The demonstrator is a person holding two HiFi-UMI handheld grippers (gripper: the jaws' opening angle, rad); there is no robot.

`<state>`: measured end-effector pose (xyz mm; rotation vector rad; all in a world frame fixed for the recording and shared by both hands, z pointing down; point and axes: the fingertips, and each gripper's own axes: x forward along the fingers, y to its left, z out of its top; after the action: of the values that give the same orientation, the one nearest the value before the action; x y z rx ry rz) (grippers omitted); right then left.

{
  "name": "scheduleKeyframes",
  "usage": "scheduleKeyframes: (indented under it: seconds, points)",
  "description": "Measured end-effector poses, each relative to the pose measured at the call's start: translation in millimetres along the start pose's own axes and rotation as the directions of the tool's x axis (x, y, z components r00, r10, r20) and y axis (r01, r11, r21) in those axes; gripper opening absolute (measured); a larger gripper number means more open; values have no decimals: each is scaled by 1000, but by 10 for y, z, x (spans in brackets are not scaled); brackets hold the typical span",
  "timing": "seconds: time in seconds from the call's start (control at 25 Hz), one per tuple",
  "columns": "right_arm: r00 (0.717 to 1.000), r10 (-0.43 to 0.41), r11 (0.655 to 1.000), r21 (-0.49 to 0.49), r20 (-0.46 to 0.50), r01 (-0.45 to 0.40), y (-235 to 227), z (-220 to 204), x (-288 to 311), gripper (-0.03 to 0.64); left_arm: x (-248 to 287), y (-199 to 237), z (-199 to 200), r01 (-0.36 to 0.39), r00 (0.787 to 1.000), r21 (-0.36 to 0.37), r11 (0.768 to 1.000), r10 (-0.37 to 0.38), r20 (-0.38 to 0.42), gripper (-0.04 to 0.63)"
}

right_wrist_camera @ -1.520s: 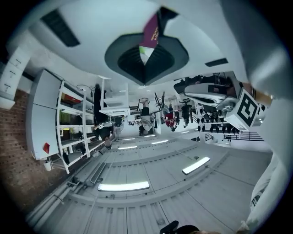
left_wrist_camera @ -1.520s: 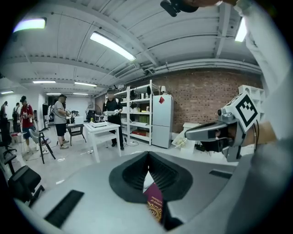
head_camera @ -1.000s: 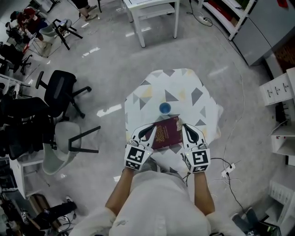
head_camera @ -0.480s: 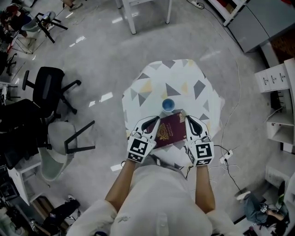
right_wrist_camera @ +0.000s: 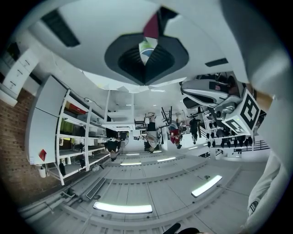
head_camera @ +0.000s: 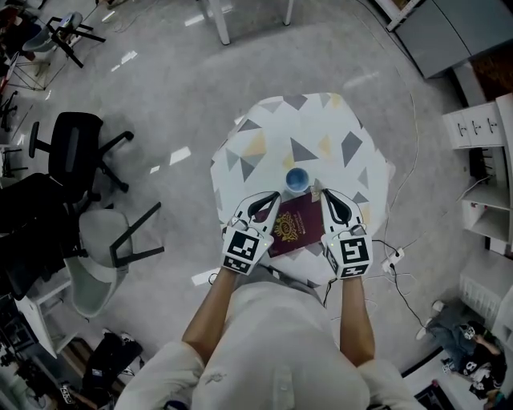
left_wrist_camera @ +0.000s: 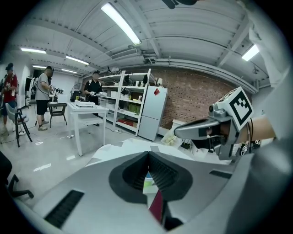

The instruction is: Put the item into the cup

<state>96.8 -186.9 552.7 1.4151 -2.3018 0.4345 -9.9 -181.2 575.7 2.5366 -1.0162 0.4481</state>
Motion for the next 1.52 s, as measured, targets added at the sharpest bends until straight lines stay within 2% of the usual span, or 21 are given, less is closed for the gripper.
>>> scheduleKeyframes:
  seconds: [1.52]
  points:
    - [977, 133, 991, 27, -167, -130, 81, -630, 741, 5, 548, 103, -297, 46, 994, -34, 998, -49, -100, 12]
